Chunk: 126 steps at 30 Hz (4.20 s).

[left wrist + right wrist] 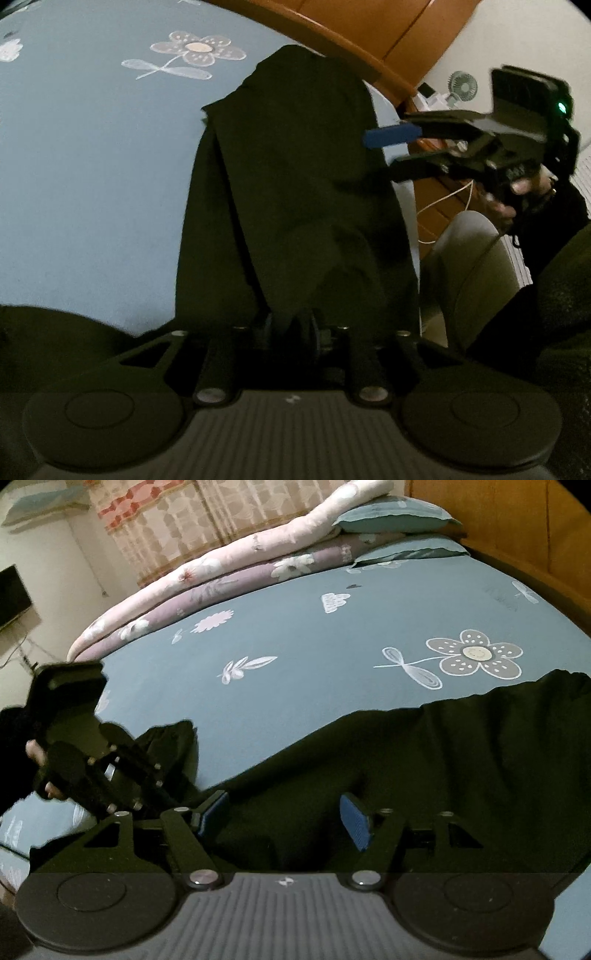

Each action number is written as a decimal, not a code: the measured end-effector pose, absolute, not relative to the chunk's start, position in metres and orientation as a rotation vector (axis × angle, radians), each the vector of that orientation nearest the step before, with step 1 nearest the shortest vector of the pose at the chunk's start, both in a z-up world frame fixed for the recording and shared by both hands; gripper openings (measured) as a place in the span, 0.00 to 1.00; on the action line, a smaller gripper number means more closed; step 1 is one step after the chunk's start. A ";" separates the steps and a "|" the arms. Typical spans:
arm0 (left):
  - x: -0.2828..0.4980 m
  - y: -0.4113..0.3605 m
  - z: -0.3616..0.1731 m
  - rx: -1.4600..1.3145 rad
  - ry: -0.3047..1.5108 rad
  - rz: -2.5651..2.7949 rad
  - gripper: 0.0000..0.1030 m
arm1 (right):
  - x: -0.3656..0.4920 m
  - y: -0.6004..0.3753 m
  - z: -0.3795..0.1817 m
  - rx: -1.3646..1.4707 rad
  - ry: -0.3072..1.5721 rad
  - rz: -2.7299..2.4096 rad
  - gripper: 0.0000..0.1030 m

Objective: Fold clothes

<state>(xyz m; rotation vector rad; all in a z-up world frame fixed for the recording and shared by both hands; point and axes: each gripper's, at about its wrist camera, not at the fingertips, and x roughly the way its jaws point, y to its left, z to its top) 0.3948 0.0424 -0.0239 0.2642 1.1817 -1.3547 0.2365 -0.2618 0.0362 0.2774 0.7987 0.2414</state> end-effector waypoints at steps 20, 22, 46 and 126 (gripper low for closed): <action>0.384 0.071 -0.015 0.231 1.099 -1.356 0.41 | 0.355 -0.205 -0.016 0.184 1.086 0.541 0.69; 0.392 0.082 -0.013 0.229 1.088 -1.312 0.45 | 0.347 -0.214 -0.024 0.196 1.111 0.522 0.69; 0.461 -0.108 -0.059 0.528 0.671 -1.197 0.37 | 0.296 -0.247 -0.026 0.290 1.058 0.429 0.70; 0.463 -0.047 -0.052 -0.257 0.925 -1.012 0.33 | 0.268 -0.346 -0.009 0.406 0.844 0.367 0.72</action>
